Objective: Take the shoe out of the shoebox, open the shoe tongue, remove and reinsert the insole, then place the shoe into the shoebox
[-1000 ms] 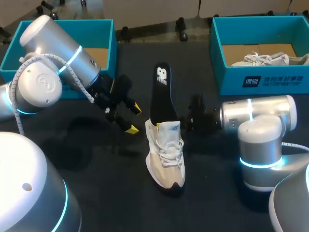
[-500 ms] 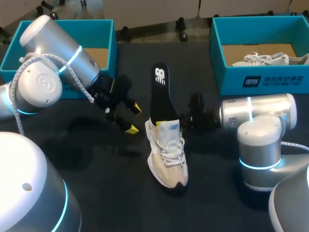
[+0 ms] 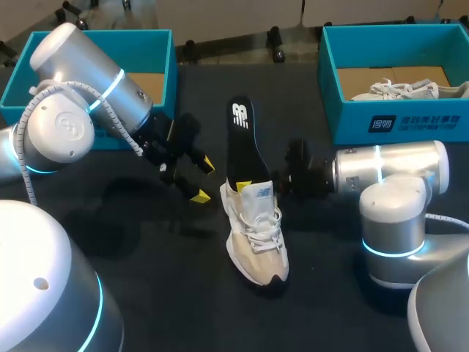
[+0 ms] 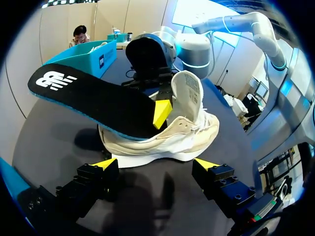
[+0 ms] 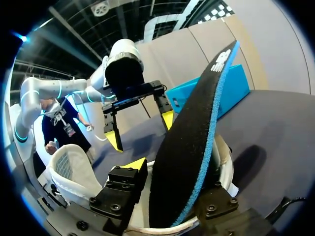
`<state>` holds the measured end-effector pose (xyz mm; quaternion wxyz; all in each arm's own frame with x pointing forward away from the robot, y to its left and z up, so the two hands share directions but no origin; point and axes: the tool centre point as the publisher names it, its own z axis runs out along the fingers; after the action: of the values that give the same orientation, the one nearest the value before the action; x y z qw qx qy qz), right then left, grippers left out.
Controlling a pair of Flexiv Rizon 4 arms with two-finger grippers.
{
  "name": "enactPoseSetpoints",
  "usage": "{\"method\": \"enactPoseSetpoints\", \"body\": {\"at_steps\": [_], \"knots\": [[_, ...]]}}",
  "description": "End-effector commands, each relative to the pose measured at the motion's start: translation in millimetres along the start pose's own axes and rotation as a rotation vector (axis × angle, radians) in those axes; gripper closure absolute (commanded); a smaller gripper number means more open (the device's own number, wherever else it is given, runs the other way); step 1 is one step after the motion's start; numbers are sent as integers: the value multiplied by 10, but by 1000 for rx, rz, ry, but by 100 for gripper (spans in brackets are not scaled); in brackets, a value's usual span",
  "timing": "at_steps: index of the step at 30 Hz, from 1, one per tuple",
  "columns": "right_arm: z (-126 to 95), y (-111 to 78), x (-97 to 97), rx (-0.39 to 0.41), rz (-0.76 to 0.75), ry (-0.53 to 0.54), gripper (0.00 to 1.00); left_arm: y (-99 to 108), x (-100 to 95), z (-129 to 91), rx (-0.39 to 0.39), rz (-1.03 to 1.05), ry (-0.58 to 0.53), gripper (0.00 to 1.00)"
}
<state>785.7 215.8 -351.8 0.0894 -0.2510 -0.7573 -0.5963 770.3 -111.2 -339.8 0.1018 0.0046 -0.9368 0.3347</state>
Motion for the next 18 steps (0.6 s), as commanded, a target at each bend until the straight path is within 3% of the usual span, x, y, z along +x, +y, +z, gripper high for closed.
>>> {"method": "enactPoseSetpoints", "body": {"at_steps": [1,18], "knots": [[29,51,3,5,-6,-8,54,-3,-5,8,-3,-1,0,0],[45,204,-44,17,-43,-8,52,-3,-5,8,-3,-1,0,0]]}}
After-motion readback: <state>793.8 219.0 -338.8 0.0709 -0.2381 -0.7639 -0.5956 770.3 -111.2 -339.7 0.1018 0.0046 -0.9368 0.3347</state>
